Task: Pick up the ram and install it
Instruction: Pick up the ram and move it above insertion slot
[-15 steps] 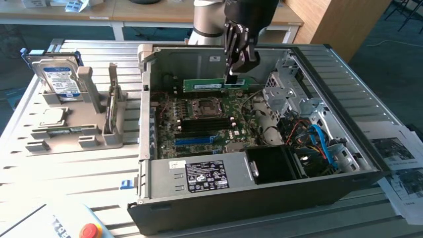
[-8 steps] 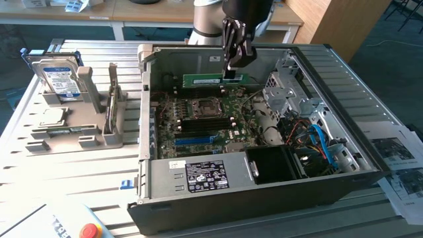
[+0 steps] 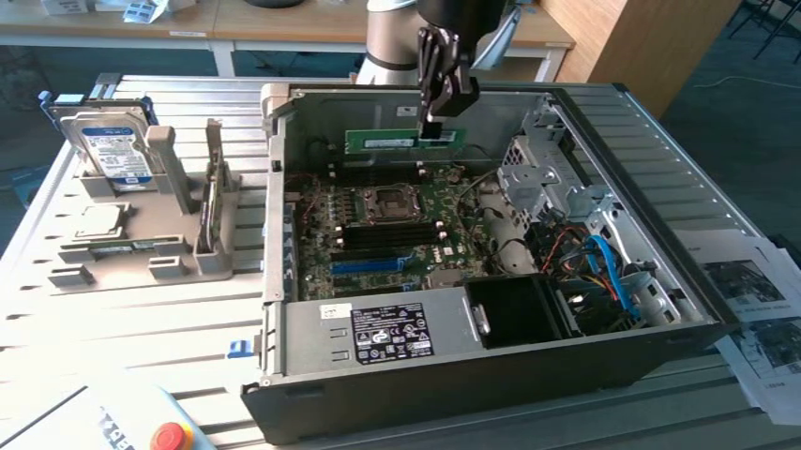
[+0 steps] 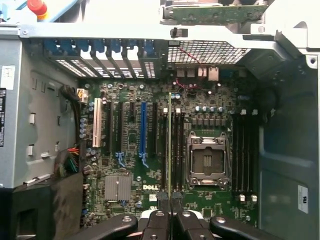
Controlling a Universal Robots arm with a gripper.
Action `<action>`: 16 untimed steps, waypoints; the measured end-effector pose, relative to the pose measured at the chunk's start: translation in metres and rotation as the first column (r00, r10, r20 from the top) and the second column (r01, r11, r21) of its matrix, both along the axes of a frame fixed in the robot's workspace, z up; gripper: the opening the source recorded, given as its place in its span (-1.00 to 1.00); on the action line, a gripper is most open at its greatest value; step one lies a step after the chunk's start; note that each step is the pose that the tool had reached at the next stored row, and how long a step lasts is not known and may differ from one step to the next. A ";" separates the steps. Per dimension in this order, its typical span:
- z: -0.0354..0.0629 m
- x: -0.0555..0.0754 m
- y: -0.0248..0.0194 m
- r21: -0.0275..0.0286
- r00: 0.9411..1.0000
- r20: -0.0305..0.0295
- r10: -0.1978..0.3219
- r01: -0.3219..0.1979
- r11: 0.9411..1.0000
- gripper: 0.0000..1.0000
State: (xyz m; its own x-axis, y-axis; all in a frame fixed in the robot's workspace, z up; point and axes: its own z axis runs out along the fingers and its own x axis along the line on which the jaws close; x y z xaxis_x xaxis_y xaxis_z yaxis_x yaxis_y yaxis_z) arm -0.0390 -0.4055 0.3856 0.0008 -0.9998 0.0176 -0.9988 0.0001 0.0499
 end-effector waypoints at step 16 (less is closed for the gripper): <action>-0.0149 0.000 0.0011 0.000 1.000 0.002 0.000 0.000 1.000 -0.76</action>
